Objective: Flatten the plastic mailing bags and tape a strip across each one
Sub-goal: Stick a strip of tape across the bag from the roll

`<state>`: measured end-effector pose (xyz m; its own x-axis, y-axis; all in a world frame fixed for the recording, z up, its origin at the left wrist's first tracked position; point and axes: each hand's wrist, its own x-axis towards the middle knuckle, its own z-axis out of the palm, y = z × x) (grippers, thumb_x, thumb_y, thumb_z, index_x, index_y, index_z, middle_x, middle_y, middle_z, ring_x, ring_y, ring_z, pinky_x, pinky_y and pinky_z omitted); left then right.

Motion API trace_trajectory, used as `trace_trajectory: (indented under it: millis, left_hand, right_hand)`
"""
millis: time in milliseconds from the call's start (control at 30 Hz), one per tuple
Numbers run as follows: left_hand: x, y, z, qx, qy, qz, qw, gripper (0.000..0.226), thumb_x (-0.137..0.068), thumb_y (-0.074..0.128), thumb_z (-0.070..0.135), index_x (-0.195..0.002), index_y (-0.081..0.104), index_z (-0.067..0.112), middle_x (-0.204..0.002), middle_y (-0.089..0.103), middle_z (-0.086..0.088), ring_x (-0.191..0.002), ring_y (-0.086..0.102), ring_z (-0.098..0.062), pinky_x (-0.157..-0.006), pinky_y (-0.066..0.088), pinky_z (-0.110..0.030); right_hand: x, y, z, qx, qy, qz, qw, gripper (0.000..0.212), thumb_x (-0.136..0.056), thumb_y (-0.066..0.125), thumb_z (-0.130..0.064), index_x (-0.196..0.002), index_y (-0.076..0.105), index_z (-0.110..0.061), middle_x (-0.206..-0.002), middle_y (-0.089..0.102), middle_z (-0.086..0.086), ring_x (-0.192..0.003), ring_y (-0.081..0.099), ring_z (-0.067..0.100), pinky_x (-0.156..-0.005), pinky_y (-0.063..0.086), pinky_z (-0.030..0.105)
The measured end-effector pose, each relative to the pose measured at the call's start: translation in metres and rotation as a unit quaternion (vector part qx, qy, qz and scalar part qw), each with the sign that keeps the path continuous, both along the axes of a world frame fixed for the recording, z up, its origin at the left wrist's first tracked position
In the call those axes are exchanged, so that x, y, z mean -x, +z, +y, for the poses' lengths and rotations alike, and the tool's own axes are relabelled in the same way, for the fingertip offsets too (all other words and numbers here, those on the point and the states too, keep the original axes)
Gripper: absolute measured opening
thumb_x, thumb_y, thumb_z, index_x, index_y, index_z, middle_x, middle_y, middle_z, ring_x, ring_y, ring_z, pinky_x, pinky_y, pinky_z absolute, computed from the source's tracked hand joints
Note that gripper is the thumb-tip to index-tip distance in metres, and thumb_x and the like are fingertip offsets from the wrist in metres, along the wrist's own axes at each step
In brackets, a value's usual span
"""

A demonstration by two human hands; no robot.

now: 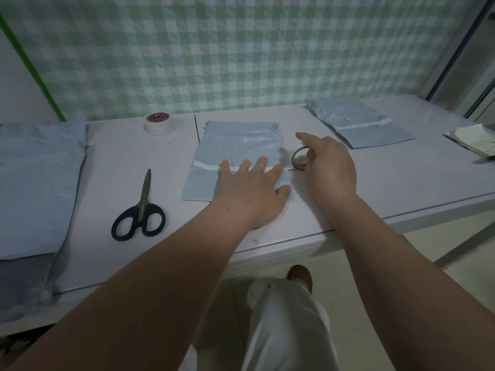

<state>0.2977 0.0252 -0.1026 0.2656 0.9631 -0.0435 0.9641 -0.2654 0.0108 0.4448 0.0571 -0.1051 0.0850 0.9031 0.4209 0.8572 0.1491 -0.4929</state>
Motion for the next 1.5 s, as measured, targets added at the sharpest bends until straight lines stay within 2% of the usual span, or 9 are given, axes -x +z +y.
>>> trace_trajectory:
  millis: [267, 400, 500, 667, 800, 1033, 1233, 1367, 1500]
  left_hand:
    - [-0.010, 0.004, 0.001, 0.006, 0.017, 0.023, 1.000, 0.057, -0.094, 0.008, 0.061, -0.148, 0.006, 0.044, -0.160, 0.002, -0.001, -0.146, 0.006, -0.031, -0.111, -0.006, -0.062]
    - [-0.011, 0.005, 0.000, 0.008, 0.022, 0.006, 1.000, 0.055, -0.094, 0.008, 0.059, -0.148, 0.008, 0.045, -0.160, 0.003, 0.000, -0.146, 0.006, -0.031, -0.110, -0.006, -0.063]
    - [-0.011, 0.005, -0.002, 0.010, 0.023, 0.002, 1.000, 0.056, -0.095, 0.008, 0.058, -0.149, 0.005, 0.041, -0.160, 0.001, 0.000, -0.146, 0.003, -0.031, -0.111, -0.005, -0.063]
    - [-0.009, 0.003, -0.002, 0.015, 0.035, -0.007, 0.999, 0.057, -0.097, 0.008, 0.053, -0.151, 0.006, 0.035, -0.160, 0.000, 0.003, -0.146, 0.002, -0.029, -0.111, -0.006, -0.063]
    - [0.007, 0.000, -0.003, 0.005, 0.072, 0.007, 0.997, 0.058, -0.096, 0.008, 0.056, -0.150, 0.006, 0.034, -0.160, 0.000, 0.003, -0.146, 0.004, -0.029, -0.112, -0.005, -0.061]
    - [0.052, -0.001, -0.002, -0.002, 0.106, 0.017, 0.994, 0.067, -0.095, 0.007, 0.056, -0.151, 0.010, 0.021, -0.160, 0.004, 0.001, -0.146, 0.009, -0.019, -0.113, -0.008, -0.059]
    - [0.058, 0.000, -0.004, 0.000, 0.117, 0.020, 0.993, 0.069, -0.095, 0.007, 0.058, -0.152, 0.005, 0.020, -0.160, 0.001, -0.001, -0.147, 0.005, -0.019, -0.112, -0.009, -0.057]
    - [0.055, -0.002, -0.006, -0.003, 0.141, 0.034, 0.989, 0.072, -0.093, 0.006, 0.061, -0.152, 0.002, 0.021, -0.160, -0.002, -0.010, -0.147, 0.000, -0.024, -0.113, -0.010, -0.055]
    - [0.054, -0.004, -0.008, -0.011, 0.154, 0.033, 0.987, 0.073, -0.091, 0.005, 0.064, -0.152, 0.003, 0.024, -0.157, 0.002, -0.021, -0.146, 0.003, -0.032, -0.115, -0.006, -0.050]
  right_hand:
    - [0.005, 0.003, -0.001, 0.020, 0.019, -0.026, 0.999, 0.041, -0.090, 0.040, -0.014, -0.125, 0.054, -0.029, -0.106, 0.055, 0.006, -0.098, 0.053, 0.025, -0.069, 0.035, 0.031]
    - [0.008, 0.004, -0.002, 0.027, 0.040, -0.018, 0.999, 0.026, -0.090, 0.041, -0.033, -0.112, 0.054, -0.026, -0.096, 0.056, 0.000, -0.090, 0.053, 0.022, -0.069, 0.038, 0.032]
    - [0.010, 0.003, 0.001, 0.027, 0.024, -0.033, 0.999, 0.030, -0.091, 0.044, -0.048, -0.107, 0.052, -0.024, -0.091, 0.055, -0.001, -0.084, 0.052, 0.022, -0.068, 0.037, 0.032]
    - [0.020, 0.002, 0.002, 0.015, 0.007, -0.070, 0.997, 0.022, -0.088, 0.050, -0.038, -0.100, 0.050, -0.021, -0.088, 0.050, 0.003, -0.080, 0.052, 0.027, -0.062, 0.035, 0.032]
    - [0.019, 0.002, 0.001, 0.042, -0.002, -0.081, 0.996, 0.025, -0.083, 0.055, -0.032, -0.103, 0.047, -0.021, -0.090, 0.049, 0.004, -0.079, 0.051, 0.027, -0.060, 0.035, 0.033]
    - [0.016, 0.003, 0.000, 0.043, -0.001, -0.075, 0.996, 0.026, -0.084, 0.056, -0.031, -0.104, 0.047, -0.020, -0.091, 0.052, 0.006, -0.081, 0.052, 0.030, -0.061, 0.039, 0.034]
    - [0.016, 0.004, 0.000, 0.047, -0.005, -0.071, 0.996, 0.025, -0.084, 0.056, -0.032, -0.105, 0.047, -0.020, -0.093, 0.053, 0.007, -0.082, 0.052, 0.030, -0.062, 0.037, 0.032]
    - [0.016, 0.003, 0.000, 0.047, -0.002, -0.068, 0.997, 0.026, -0.084, 0.056, -0.033, -0.105, 0.047, -0.020, -0.093, 0.053, 0.006, -0.083, 0.052, 0.030, -0.063, 0.037, 0.032]
    - [0.015, 0.004, 0.000, 0.049, -0.001, -0.067, 0.997, 0.026, -0.084, 0.056, -0.033, -0.106, 0.047, -0.021, -0.093, 0.053, 0.006, -0.082, 0.052, 0.029, -0.062, 0.037, 0.032]
